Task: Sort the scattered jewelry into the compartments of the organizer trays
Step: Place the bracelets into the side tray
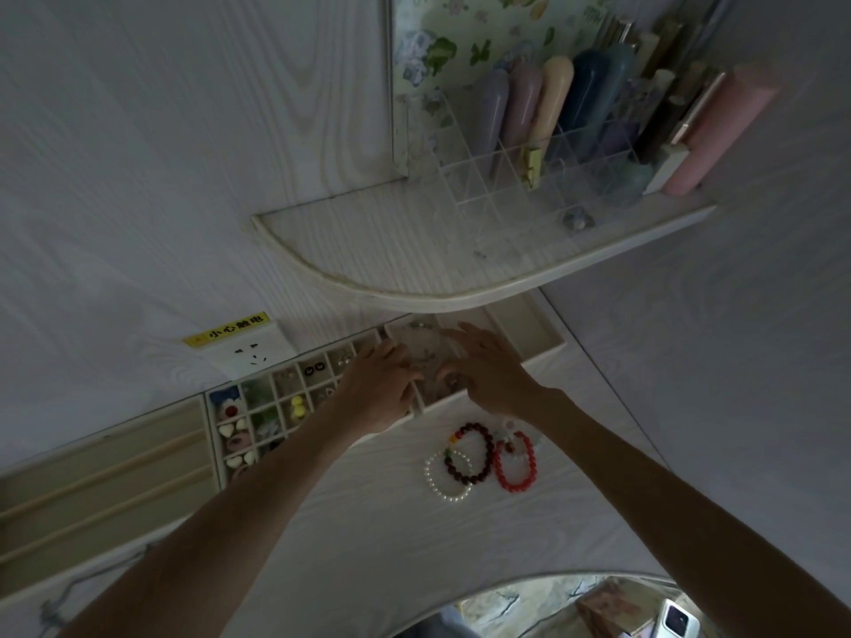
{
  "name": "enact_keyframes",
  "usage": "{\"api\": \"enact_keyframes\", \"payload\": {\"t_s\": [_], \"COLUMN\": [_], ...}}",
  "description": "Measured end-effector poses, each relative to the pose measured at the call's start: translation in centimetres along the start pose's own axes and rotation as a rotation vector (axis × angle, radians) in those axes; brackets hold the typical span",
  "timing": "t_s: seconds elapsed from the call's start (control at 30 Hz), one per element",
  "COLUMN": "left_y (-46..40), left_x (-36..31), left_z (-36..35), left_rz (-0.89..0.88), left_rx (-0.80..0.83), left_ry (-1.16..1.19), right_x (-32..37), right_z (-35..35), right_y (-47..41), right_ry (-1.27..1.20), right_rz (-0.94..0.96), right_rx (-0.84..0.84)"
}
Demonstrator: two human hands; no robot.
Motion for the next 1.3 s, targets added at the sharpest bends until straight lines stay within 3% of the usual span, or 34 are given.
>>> {"api": "enact_keyframes", "payload": {"t_s": [0.13,0.33,1.3], "left_y": [0.4,0.5,1.3], "left_x": [-0.5,-0.8,0.3], "left_z": [0.3,0.1,0.3], "left_rz": [-0.055,-0.152,-0.088], "left_rx": [-0.025,0.01,0.008], "left_ry": [-0.026,-0.147,-0.158], "right_x": [-2.2,-1.0,0.4], "right_z": [1.5,0.8,0.3], "right_y": [0.5,1.0,0.4], "right_ry": [0.004,0.216,0.193], "right_rz": [-0.002,0.009,0.048], "right_rx": [-0.164,0.072,0.021]}}
Point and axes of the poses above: each hand's wrist, its own y-axis away from the middle knuckle, its own z-axis out of the back of the hand, x = y × z, the point moved 5 cm from there along -y, towards the middle knuckle, and after that the axes turned 14 degrees about x, right-handed, at the moved point
